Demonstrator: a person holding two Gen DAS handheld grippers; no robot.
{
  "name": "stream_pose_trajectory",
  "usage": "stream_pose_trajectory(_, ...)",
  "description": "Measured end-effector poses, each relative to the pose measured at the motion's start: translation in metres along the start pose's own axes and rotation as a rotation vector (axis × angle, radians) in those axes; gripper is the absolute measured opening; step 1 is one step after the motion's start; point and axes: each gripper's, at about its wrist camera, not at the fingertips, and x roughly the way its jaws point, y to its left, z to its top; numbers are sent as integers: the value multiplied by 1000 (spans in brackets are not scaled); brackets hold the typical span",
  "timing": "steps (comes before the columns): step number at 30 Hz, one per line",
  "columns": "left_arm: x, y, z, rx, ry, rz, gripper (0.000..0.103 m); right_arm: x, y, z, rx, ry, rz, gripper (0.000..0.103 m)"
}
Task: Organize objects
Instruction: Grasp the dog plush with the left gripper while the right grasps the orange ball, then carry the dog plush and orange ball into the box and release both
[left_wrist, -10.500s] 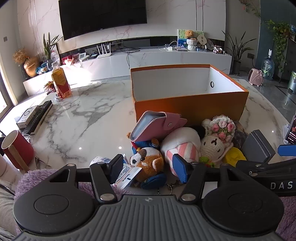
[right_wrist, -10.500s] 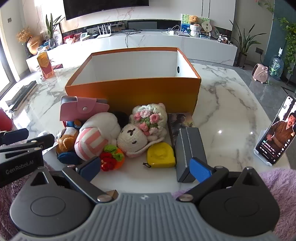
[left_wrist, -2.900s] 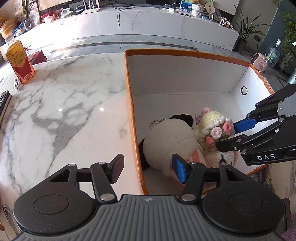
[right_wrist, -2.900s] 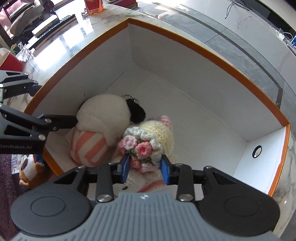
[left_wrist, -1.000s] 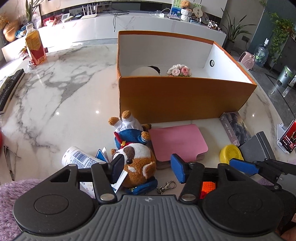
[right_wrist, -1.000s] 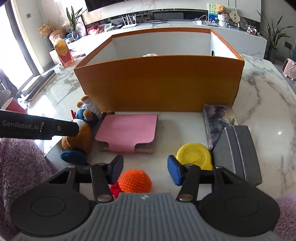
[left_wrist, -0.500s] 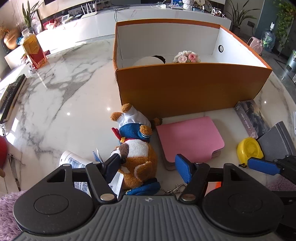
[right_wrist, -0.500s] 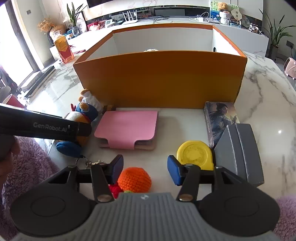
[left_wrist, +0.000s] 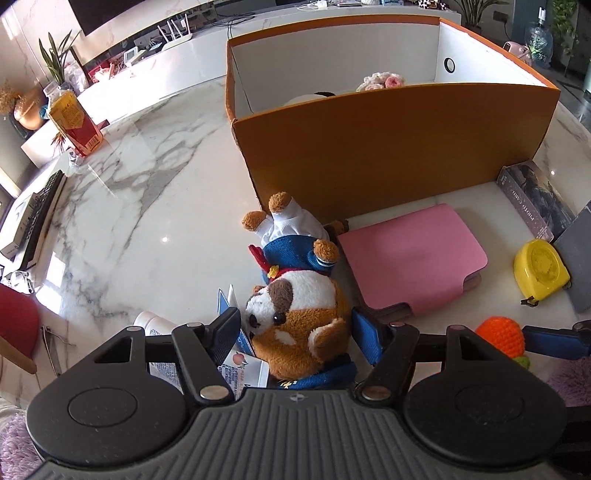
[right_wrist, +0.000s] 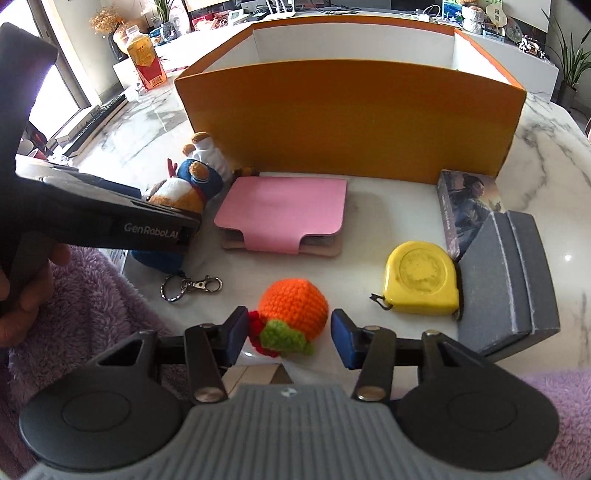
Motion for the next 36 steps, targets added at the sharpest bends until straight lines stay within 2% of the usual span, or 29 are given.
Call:
stream_pose_trajectory(2, 1, 0, 0, -2, 1, 1, 76, 3, 1, 0, 2, 4, 11, 45)
stream_pose_trajectory(5, 2, 0, 0, -7, -2, -3, 73, 6, 0, 1, 10, 4, 27, 45)
stream_pose_trajectory(11, -3, 5, -1, -40, -20, -19, 63, 6, -3, 2, 37, -1, 53, 42)
stream_pose_trajectory(17, -17, 15, -4, -96, -50, -74, 59, -7, -7, 8, 39, -44, 54, 40)
stream_pose_trajectory(22, -40, 24, -3, -134, -96, -122, 59, -25, -14, 20, 62, -97, 69, 40)
stream_pose_trajectory(28, -79, 28, 6, -132, -188, -168, 59, -50, -20, 43, 68, -179, 81, 40)
stream_pose_trajectory(36, -114, 28, 43, -146, -296, -309, 59, -83, -33, 83, 49, -295, 74, 40)
